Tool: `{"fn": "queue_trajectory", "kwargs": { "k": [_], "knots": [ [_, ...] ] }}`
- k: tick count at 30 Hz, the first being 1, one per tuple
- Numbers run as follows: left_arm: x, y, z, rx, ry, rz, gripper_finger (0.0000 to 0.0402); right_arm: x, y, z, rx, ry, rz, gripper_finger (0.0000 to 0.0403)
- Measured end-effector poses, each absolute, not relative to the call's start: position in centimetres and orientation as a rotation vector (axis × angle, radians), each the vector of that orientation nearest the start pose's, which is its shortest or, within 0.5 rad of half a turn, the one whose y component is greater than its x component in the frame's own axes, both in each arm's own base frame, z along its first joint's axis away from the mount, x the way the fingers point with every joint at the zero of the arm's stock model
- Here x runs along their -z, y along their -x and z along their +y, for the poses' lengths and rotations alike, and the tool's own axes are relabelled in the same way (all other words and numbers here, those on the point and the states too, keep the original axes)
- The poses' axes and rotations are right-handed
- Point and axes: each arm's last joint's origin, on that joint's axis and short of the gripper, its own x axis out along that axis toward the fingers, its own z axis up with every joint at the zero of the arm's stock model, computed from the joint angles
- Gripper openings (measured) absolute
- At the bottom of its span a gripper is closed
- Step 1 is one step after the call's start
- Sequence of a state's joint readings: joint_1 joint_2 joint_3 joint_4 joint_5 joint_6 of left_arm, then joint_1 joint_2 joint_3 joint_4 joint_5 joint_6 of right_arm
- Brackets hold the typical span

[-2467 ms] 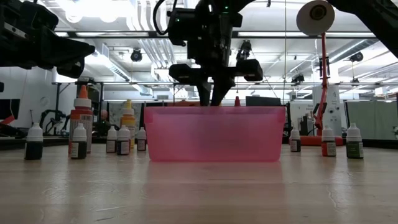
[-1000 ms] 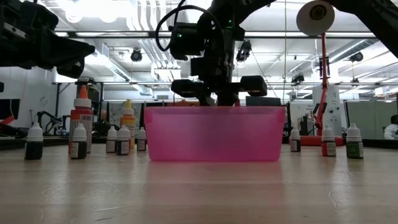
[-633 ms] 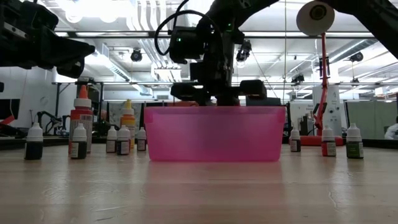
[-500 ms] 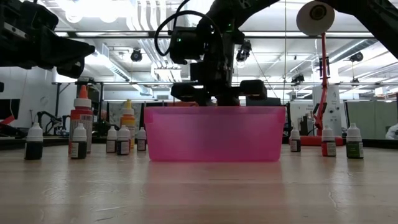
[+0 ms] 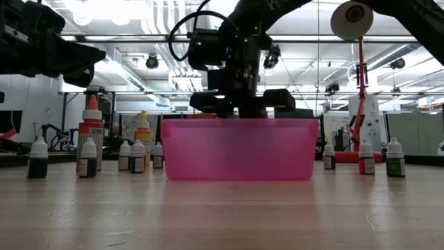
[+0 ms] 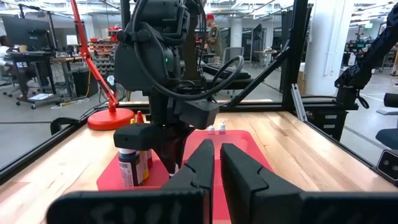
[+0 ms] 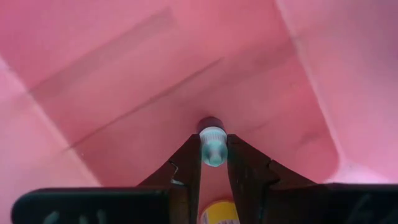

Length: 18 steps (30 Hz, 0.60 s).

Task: Pick & Place food coloring
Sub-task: Put the small food coloring bottle into the red bin

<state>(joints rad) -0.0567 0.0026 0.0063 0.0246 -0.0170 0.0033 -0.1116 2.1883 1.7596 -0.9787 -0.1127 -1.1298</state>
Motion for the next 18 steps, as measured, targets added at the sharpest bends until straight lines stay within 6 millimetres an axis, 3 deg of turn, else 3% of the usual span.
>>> {"fn": "queue_trajectory", "kwargs": {
  "k": [10, 18],
  "knots": [
    [-16.78, -9.73, -0.50, 0.040, -0.002, -0.028, 0.0003, -17.62, -43.38, -4.53, -0.762, 0.763, 1.224, 0.0061],
    [-16.78, -9.73, -0.51, 0.040, -0.003, -0.028, 0.0003, -17.62, -43.35, -4.65, -0.739, 0.734, 1.237, 0.0096]
  ]
}}
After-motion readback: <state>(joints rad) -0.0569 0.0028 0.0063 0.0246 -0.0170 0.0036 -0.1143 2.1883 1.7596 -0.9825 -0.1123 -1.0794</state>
